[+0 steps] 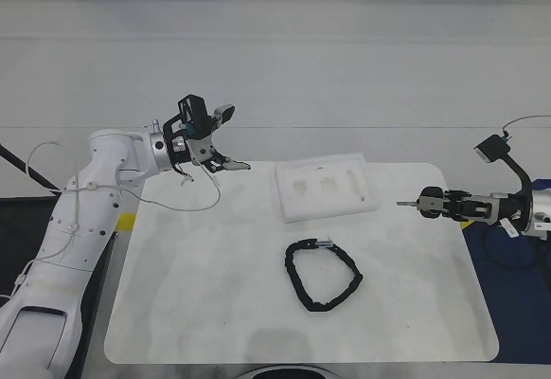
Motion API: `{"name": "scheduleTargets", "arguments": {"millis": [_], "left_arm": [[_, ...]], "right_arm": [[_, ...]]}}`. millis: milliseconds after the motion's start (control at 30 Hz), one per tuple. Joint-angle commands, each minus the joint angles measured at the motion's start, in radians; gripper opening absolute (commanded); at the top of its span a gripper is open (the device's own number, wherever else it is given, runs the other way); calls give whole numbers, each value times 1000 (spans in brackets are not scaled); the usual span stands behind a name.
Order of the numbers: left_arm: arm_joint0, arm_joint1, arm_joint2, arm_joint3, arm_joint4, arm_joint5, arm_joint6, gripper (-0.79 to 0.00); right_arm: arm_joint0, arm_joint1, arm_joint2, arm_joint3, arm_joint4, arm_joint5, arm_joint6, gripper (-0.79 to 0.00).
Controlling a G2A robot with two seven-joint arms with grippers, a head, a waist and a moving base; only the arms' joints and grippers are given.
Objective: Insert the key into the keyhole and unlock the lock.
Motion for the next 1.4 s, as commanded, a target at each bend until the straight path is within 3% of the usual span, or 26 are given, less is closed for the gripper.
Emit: {"name": "scheduleTargets", "arguments": {"millis": [0, 167, 400, 833, 1100, 1367], "left_arm": [[0, 0, 0, 0, 0, 0, 0, 0], [22, -3, 26, -28, 72, 68, -59, 0], [28, -34, 133, 42, 55, 49, 29, 0], [-81, -145, 428, 296, 160, 0, 154, 0], [-186, -205, 645, 438, 222, 0, 244, 0], [-191, -207, 653, 443, 224, 0, 250, 0]], "right_arm": [[0, 0, 0, 0, 0, 0, 0, -785], [0, 0, 0, 0, 0, 0, 0, -785], [0, 0, 0, 0, 0, 0, 0, -785], [0, 0, 0, 0, 0, 0, 0, -785], [0, 0, 0, 0, 0, 0, 0, -785], [0, 0, 0, 0, 0, 0, 0, -785]]}}
